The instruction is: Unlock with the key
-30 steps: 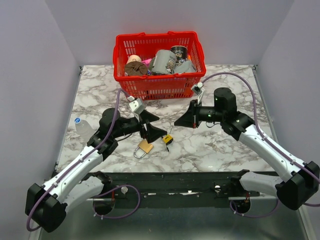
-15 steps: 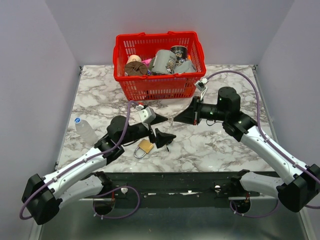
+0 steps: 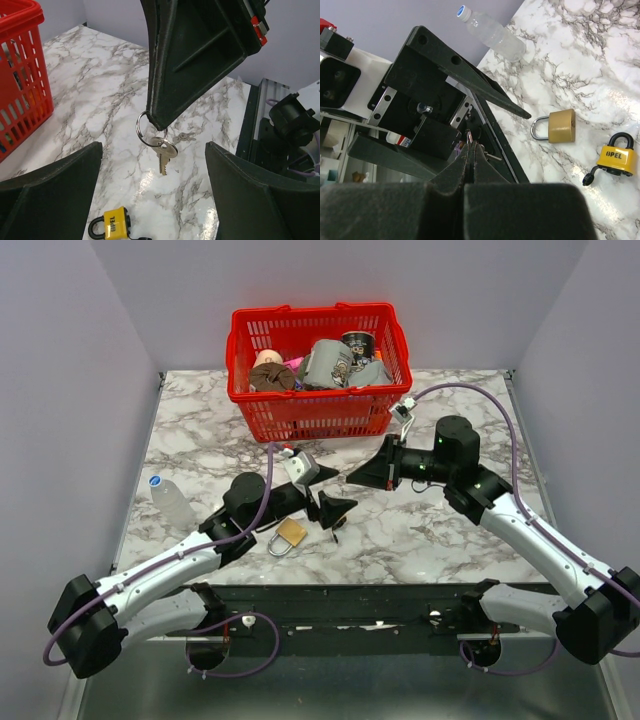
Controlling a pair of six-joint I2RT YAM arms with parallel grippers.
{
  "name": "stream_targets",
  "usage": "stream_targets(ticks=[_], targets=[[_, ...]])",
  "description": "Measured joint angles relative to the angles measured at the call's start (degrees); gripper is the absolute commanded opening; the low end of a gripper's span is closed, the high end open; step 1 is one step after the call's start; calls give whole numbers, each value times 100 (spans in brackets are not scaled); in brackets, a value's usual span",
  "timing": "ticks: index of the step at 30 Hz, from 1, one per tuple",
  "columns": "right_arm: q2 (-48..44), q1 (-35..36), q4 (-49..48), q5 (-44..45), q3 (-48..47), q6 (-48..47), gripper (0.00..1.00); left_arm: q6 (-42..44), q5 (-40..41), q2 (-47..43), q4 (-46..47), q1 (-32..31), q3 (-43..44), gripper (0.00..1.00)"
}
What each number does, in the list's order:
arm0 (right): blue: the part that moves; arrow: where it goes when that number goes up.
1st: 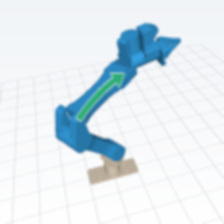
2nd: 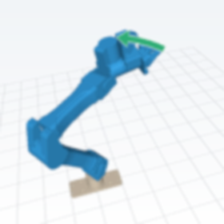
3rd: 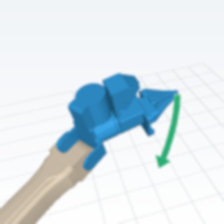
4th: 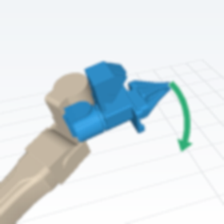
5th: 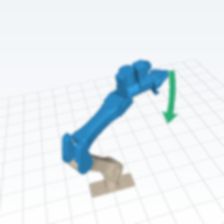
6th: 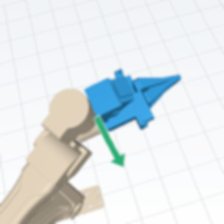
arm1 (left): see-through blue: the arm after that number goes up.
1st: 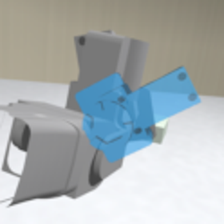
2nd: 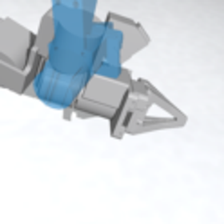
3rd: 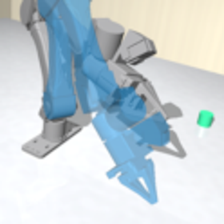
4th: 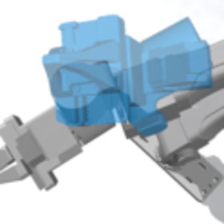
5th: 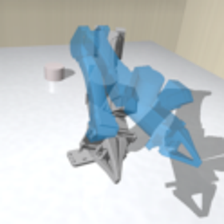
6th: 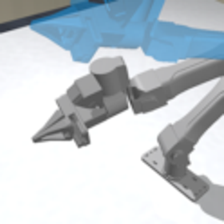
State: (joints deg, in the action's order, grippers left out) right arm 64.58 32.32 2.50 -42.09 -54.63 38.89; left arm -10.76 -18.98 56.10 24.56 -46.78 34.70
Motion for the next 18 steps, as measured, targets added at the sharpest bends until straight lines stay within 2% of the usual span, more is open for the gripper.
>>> stream_targets(ticks=[7, 8, 10, 11, 17, 18], targets=[[0, 0, -39, 2, 20, 33, 1, 7, 83, 127, 61, -37, 2, 54], [0, 0, -42, 2, 22, 35, 1, 7, 92, 149, 55, -48, 4, 46], [0, 0, -61, 2, 28, 42, 1, 2, 101, 177, 48, -61, 13, 38], [0, 0, -74, 2, 37, 52, 1, 7, 101, 179, 33, -66, 13, 28], [-2, 0, -103, 37, 101, 57, 1, 35, 98, 177, -127, -81, 31, 0], [-2, 0, -107, 50, 116, 57, 1, 50, 98, 175, -177, -92, 33, 0]])
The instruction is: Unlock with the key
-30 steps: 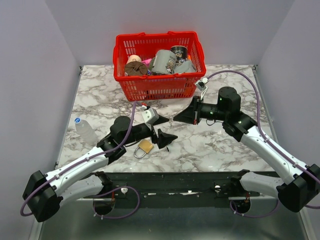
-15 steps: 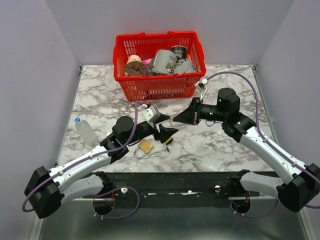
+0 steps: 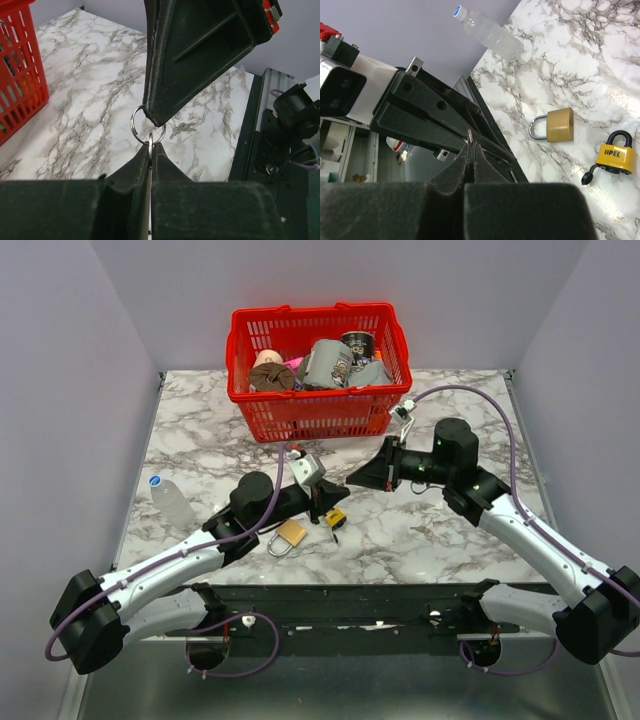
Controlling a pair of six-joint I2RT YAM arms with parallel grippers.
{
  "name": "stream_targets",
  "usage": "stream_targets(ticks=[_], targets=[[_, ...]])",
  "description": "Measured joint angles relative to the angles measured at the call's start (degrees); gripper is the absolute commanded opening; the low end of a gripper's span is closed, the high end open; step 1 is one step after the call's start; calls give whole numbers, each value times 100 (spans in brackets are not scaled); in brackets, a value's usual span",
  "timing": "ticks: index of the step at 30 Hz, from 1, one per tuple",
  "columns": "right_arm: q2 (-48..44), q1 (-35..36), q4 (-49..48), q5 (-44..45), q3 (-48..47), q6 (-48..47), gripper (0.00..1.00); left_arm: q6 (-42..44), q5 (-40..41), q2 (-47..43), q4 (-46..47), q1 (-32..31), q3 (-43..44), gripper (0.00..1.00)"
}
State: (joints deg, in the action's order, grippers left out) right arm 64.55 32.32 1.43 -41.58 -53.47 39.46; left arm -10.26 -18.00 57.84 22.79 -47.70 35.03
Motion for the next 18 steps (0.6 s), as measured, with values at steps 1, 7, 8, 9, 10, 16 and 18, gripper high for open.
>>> stream_targets(ticks=[1, 7, 8, 9, 10, 16, 18], targets=[[0, -2, -4, 13, 20, 0, 1, 4, 0, -4, -39, -7, 0, 0], [-7, 2, 129, 74, 120, -365, 1, 190, -101, -160, -616, -15, 61, 0], [-15, 13, 216, 94, 118, -538, 5, 243, -175, -164, -787, -17, 136, 0], [-35, 28, 321, 103, 116, -780, 9, 299, -260, -162, -964, -17, 212, 0], [-63, 44, 437, 103, 114, -1038, 22, 339, -352, -157, -1115, -17, 271, 0], [-350, 15, 1296, 205, 81, -2479, 56, 597, -1384, 103, -2249, -17, 782, 0], [-426, 55, 1473, 160, 81, -2798, 57, 601, -1856, 273, -2446, -17, 896, 0]])
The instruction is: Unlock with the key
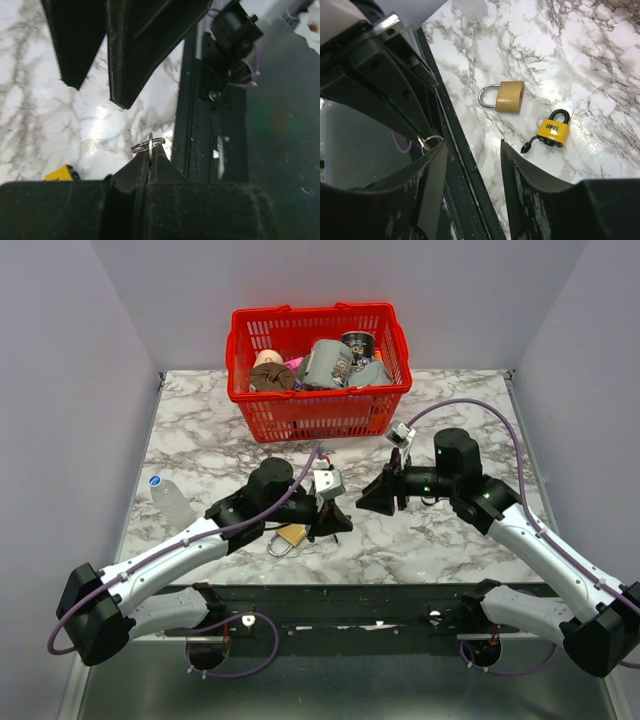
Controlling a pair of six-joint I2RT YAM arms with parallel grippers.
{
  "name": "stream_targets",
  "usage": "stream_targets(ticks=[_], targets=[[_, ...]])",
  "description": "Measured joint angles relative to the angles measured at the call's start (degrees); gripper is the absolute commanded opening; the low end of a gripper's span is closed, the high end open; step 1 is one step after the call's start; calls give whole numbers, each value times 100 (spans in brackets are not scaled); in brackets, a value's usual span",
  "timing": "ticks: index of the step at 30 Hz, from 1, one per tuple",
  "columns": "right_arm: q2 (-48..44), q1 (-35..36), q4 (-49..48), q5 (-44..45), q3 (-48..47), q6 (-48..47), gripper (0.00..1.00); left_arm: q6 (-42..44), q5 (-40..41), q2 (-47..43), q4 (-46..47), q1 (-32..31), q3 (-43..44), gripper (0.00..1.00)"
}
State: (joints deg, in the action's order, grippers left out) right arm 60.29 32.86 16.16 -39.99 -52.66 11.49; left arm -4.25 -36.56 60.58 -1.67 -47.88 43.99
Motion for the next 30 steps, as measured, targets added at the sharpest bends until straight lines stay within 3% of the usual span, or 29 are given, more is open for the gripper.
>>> stream_targets(ticks=[9, 21, 27, 30], targets=[[-11, 612, 240, -243, 0, -452, 50, -9, -1261, 597, -573, 0, 146, 0], [111, 885, 304, -579, 179, -393, 48, 2, -1484, 614, -791, 2, 155, 0], [155, 988, 269, -614, 315, -291, 43, -2, -1491, 614, -787, 2, 155, 0], [160, 1001, 168, -621, 365, -212, 35, -4, -1491, 614, -787, 2, 155, 0]])
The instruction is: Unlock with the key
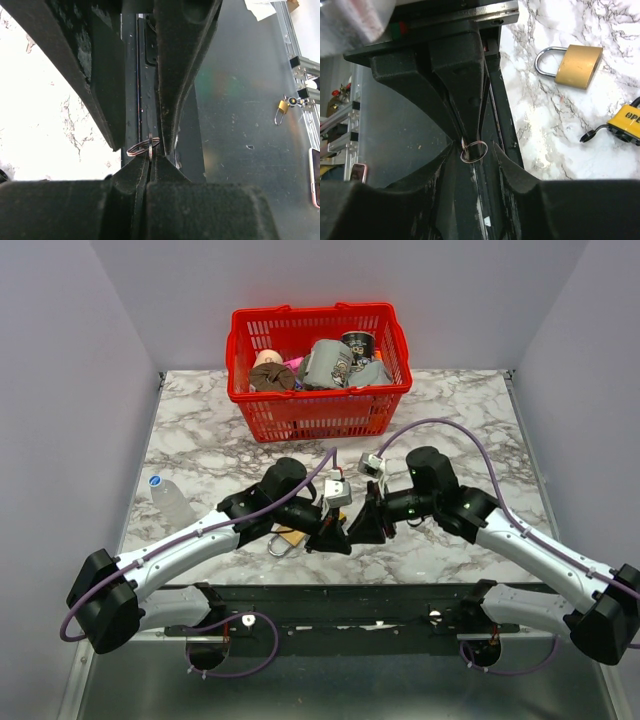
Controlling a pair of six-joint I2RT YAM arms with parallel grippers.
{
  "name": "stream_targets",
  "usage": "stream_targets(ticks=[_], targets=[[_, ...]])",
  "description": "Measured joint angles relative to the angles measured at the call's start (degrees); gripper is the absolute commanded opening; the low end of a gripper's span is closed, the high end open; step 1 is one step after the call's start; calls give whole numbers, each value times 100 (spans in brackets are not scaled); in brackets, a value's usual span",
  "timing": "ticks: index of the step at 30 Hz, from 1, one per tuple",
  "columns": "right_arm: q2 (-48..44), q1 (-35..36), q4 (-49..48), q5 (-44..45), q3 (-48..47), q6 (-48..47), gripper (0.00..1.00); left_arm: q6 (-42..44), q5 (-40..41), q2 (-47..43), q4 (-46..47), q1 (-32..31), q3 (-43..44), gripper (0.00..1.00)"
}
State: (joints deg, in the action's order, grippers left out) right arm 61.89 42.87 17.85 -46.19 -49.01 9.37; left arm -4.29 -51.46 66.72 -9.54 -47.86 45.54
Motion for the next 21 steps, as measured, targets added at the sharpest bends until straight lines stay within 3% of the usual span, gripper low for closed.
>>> stream_targets(ticks=[3, 6, 7, 11, 17, 18, 21], targets=[[37, 28, -81, -22, 9, 44, 26, 4, 2, 0, -4, 0, 0, 0], [92, 70, -142, -42, 20, 92, 11, -4, 2, 0, -129, 11, 0, 0], [103, 74, -175, -55, 26, 122, 2, -2, 17, 0, -160, 13, 0, 0], [101, 107, -363, -55, 168, 208, 1, -9, 48, 7, -317, 15, 0, 2], [74, 107, -852, 313, 450, 551, 1, -63, 417, -13, -404, 22, -2, 53], [81, 107, -938, 446, 503, 612, 1, -96, 527, -46, -400, 35, -2, 69], [109, 105, -1099, 859, 636, 800, 1, -210, 837, -278, -367, 68, -15, 90]])
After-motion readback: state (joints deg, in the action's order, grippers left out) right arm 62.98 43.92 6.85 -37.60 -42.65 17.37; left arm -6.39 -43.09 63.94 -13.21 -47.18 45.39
